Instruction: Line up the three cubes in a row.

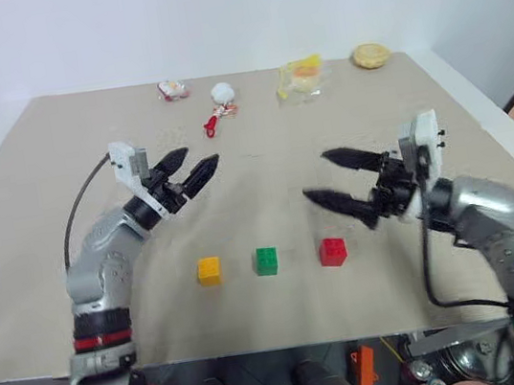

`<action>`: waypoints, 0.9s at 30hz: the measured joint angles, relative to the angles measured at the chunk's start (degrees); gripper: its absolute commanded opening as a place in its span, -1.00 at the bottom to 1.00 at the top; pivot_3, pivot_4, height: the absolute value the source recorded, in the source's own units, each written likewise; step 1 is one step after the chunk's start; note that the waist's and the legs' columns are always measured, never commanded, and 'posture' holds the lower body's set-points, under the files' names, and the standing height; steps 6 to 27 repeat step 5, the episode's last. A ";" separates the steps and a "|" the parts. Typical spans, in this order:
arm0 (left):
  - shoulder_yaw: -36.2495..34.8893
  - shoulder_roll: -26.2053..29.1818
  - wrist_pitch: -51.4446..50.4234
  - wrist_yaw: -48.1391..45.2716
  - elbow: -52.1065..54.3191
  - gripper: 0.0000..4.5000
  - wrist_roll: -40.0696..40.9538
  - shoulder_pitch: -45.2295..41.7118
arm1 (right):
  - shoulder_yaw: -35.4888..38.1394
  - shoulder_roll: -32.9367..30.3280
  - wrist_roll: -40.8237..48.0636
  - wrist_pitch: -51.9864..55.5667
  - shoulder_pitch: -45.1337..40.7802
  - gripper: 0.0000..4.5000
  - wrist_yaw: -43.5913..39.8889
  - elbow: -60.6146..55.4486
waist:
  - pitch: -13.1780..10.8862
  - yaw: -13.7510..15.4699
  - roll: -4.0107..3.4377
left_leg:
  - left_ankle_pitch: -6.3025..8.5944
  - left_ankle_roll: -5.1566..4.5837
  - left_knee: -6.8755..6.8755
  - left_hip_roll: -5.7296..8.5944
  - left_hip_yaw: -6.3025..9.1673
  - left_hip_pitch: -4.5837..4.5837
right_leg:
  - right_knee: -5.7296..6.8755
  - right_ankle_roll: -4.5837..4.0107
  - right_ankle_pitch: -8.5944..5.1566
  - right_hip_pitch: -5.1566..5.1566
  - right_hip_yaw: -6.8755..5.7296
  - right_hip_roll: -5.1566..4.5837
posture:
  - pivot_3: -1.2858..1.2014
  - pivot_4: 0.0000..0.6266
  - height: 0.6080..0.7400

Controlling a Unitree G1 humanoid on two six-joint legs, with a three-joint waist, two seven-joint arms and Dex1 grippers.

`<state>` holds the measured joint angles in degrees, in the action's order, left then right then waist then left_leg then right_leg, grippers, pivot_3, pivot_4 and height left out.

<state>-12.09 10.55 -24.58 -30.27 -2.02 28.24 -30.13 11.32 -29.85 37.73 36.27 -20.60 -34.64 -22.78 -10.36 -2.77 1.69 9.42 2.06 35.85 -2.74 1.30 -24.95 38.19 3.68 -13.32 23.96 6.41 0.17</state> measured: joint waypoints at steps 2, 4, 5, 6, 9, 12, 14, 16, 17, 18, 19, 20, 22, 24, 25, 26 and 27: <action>-1.45 -4.32 1.21 10.10 0.23 1.00 -2.88 2.90 | 0.08 4.88 -5.31 -4.57 0.63 1.00 7.09 3.56 | -0.01 0.10 0.00 | -0.10 0.05 0.00 0.02 0.03 -0.07 | -0.01 0.05 0.08 0.05 0.00 0.00 | 0.03 -0.52 1.00; -2.39 -5.56 2.63 16.42 0.13 1.00 -5.50 4.81 | 0.47 8.72 -9.07 -8.65 1.76 1.00 12.13 6.46 | 0.00 0.09 0.02 | -0.13 0.05 0.00 0.03 0.02 -0.08 | -0.02 0.06 0.11 0.03 0.00 0.01 | 0.03 -0.52 1.00; -2.48 -5.62 3.90 18.81 -0.28 1.00 -7.02 5.46 | 0.59 10.19 -11.38 -10.82 2.26 1.00 14.58 8.83 | 0.00 0.08 0.02 | -0.14 0.07 0.00 0.06 0.00 -0.08 | -0.03 0.08 0.12 0.04 0.02 -0.01 | 0.03 -0.52 1.00; -2.48 -5.62 3.90 18.81 -0.28 1.00 -7.02 5.46 | 0.59 10.19 -11.38 -10.82 2.26 1.00 14.58 8.83 | 0.00 0.08 0.02 | -0.14 0.07 0.00 0.06 0.00 -0.08 | -0.03 0.08 0.12 0.04 0.02 -0.01 | 0.03 -0.52 1.00; -2.48 -5.62 3.90 18.81 -0.28 1.00 -7.02 5.46 | 0.59 10.19 -11.38 -10.82 2.26 1.00 14.58 8.83 | 0.00 0.08 0.02 | -0.14 0.07 0.00 0.06 0.00 -0.08 | -0.03 0.08 0.12 0.04 0.02 -0.01 | 0.03 -0.52 1.00; -2.48 -5.62 3.90 18.81 -0.28 1.00 -7.02 5.46 | 0.59 10.19 -11.38 -10.82 2.26 1.00 14.58 8.83 | 0.00 0.08 0.02 | -0.14 0.07 0.00 0.06 0.00 -0.08 | -0.03 0.08 0.12 0.04 0.02 -0.01 | 0.03 -0.52 1.00; -2.48 -5.62 3.90 18.81 -0.28 1.00 -7.02 5.46 | 0.59 10.19 -11.38 -10.82 2.26 1.00 14.58 8.83 | 0.00 0.08 0.02 | -0.14 0.07 0.00 0.06 0.00 -0.08 | -0.03 0.08 0.12 0.04 0.02 -0.01 | 0.03 -0.52 1.00; -2.48 -5.62 3.90 18.81 -0.28 1.00 -7.02 5.46 | 0.59 10.19 -11.38 -10.82 2.26 1.00 14.58 8.83 | 0.00 0.08 0.02 | -0.14 0.07 0.00 0.06 0.00 -0.08 | -0.03 0.08 0.12 0.04 0.02 -0.01 | 0.03 -0.52 1.00; -2.48 -5.62 3.90 18.81 -0.28 1.00 -7.02 5.46 | 0.59 10.19 -11.38 -10.82 2.26 1.00 14.58 8.83 | 0.00 0.08 0.02 | -0.14 0.07 0.00 0.06 0.00 -0.08 | -0.03 0.08 0.12 0.04 0.02 -0.01 | 0.03 -0.52 1.00; -2.48 -5.62 3.90 18.81 -0.28 1.00 -7.02 5.46 | 0.59 10.19 -11.38 -10.82 2.26 1.00 14.58 8.83 | 0.00 0.08 0.02 | -0.14 0.07 0.00 0.06 0.00 -0.08 | -0.03 0.08 0.12 0.04 0.02 -0.01 | 0.03 -0.52 1.00; -2.48 -5.62 3.90 18.81 -0.28 1.00 -7.02 5.46 | 0.59 10.19 -11.38 -10.82 2.26 1.00 14.58 8.83 | 0.00 0.08 0.02 | -0.14 0.07 0.00 0.06 0.00 -0.08 | -0.03 0.08 0.12 0.04 0.02 -0.01 | 0.03 -0.52 1.00; -2.48 -5.62 3.90 18.81 -0.28 1.00 -7.02 5.46 | 0.59 10.19 -11.38 -10.82 2.26 1.00 14.58 8.83 | 0.00 0.08 0.02 | -0.14 0.07 0.00 0.06 0.00 -0.08 | -0.03 0.08 0.12 0.04 0.02 -0.01 | 0.03 -0.52 1.00; -2.48 -5.62 3.90 18.81 -0.28 1.00 -7.02 5.46 | 0.59 10.19 -11.38 -10.82 2.26 1.00 14.58 8.83 | 0.00 0.08 0.02 | -0.14 0.07 0.00 0.06 0.00 -0.08 | -0.03 0.08 0.12 0.04 0.02 -0.01 | 0.03 -0.52 1.00; -2.48 -5.62 3.90 18.81 -0.28 1.00 -7.02 5.46 | 0.59 10.19 -11.38 -10.82 2.26 1.00 14.58 8.83 | 0.00 0.08 0.02 | -0.14 0.07 0.00 0.06 0.00 -0.08 | -0.03 0.08 0.12 0.04 0.02 -0.01 | 0.03 -0.52 1.00; -2.48 -5.62 3.90 18.81 -0.28 1.00 -7.02 5.46 | 0.59 10.19 -11.38 -10.82 2.26 1.00 14.58 8.83 | 0.00 0.08 0.02 | -0.14 0.07 0.00 0.06 0.00 -0.08 | -0.03 0.08 0.12 0.04 0.02 -0.01 | 0.03 -0.52 1.00; -2.48 -5.62 3.90 18.81 -0.28 1.00 -7.02 5.46 | 0.59 10.19 -11.38 -10.82 2.26 1.00 14.58 8.83 | 0.00 0.08 0.02 | -0.14 0.07 0.00 0.06 0.00 -0.08 | -0.03 0.08 0.12 0.04 0.02 -0.01 | 0.03 -0.52 1.00; -2.48 -5.62 3.90 18.81 -0.28 1.00 -7.02 5.46 | 0.59 10.19 -11.38 -10.82 2.26 1.00 14.58 8.83 | 0.00 0.08 0.02 | -0.14 0.07 0.00 0.06 0.00 -0.08 | -0.03 0.08 0.12 0.04 0.02 -0.01 | 0.03 -0.52 1.00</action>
